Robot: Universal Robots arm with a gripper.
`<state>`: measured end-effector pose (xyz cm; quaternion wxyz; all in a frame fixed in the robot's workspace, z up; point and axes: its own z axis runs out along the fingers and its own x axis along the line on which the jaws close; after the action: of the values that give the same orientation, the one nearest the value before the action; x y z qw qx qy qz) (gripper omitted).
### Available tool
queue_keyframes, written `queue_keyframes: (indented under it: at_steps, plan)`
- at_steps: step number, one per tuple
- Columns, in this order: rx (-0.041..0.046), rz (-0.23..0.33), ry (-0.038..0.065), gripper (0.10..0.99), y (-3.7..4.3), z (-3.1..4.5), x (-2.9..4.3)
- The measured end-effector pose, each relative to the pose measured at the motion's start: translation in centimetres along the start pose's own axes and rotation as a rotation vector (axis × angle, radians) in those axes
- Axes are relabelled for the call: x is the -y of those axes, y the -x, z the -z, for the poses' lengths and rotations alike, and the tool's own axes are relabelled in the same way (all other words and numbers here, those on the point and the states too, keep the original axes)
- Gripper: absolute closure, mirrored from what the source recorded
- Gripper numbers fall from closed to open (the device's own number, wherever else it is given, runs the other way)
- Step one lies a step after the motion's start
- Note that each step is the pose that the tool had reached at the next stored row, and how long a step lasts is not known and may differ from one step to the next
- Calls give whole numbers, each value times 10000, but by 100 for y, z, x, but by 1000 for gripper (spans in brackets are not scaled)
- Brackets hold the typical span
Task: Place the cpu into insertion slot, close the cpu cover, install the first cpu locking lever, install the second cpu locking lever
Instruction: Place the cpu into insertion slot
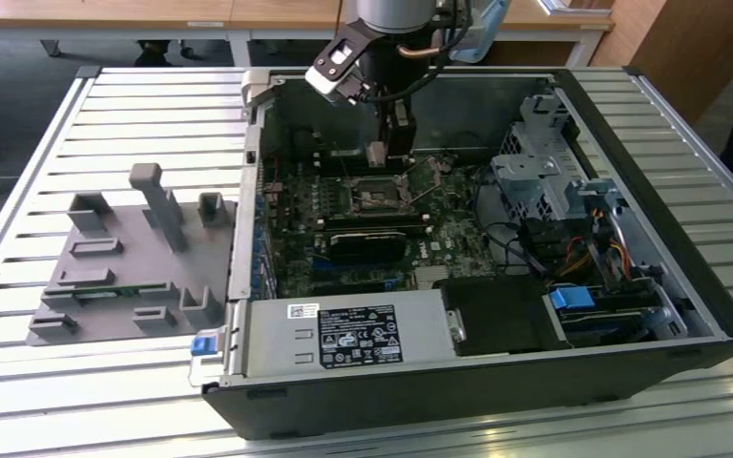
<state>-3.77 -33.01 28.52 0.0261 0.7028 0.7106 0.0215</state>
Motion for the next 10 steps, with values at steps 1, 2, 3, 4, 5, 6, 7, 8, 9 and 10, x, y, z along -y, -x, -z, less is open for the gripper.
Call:
queue_keyframes:
  at_steps: [1, 2, 3, 4, 5, 6, 7, 8, 9, 10]
  plan:
    - [1, 0, 0, 545, -2, -14, 1]
    - [0, 0, 0, 545, -4, -29, 2]
    - [1, -1, 0, 545, -7, -43, 4]
    - [1, -2, 0, 545, -12, -55, 5]
    - [3, -1, -1, 545, -14, -63, 5]
    - [1, 1, 0, 545, -15, -70, 5]
    - [0, 1, 0, 545, -16, -74, 5]
    - [2, 1, -1, 545, -16, -77, 5]
    - [3, 0, -2, 545, -15, -78, 6]
    - [4, 0, -2, 545, -15, -80, 6]
